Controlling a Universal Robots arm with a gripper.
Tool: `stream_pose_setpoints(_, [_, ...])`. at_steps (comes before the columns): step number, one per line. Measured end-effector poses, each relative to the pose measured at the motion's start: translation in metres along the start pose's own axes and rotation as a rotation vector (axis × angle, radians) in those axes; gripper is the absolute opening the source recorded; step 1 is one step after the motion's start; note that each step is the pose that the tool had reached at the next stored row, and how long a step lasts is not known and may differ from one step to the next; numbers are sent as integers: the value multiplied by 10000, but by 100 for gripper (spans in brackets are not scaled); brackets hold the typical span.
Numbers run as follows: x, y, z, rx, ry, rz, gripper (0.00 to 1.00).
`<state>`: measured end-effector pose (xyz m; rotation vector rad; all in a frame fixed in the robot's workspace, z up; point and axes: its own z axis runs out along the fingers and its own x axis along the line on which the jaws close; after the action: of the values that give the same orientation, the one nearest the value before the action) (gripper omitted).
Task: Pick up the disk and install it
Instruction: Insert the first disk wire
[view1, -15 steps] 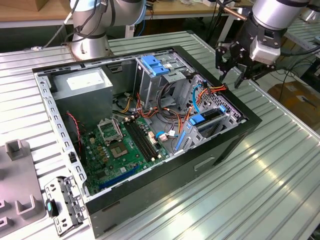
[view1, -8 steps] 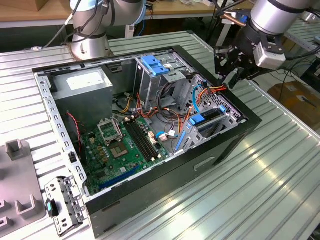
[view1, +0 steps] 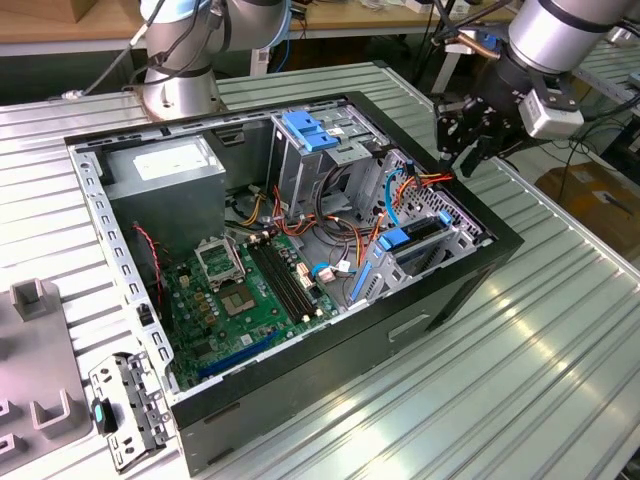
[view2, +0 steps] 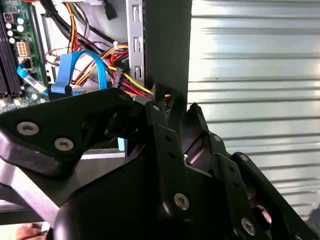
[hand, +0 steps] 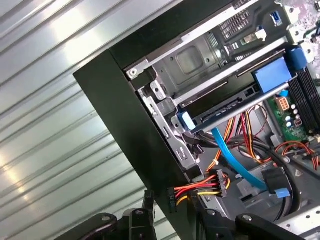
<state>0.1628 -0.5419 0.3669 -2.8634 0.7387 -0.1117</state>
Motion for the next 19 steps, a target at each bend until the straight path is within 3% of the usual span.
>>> stream_pose_setpoints(2, [-1, 2, 10, -11, -31, -203, 40])
stream_pose_setpoints(4, [-1, 7, 35, -102, 12, -247, 40])
stream_pose_setpoints(5, [-1, 8, 41, -109, 15, -249, 40])
stream_pose_setpoints(7, [-1, 8, 38, -110, 16, -248, 31])
stream_pose_setpoints(9, [1, -4, -22, -107, 14, -248, 19])
stream_pose_setpoints(19, [1, -6, -28, -124, 23, -250, 16])
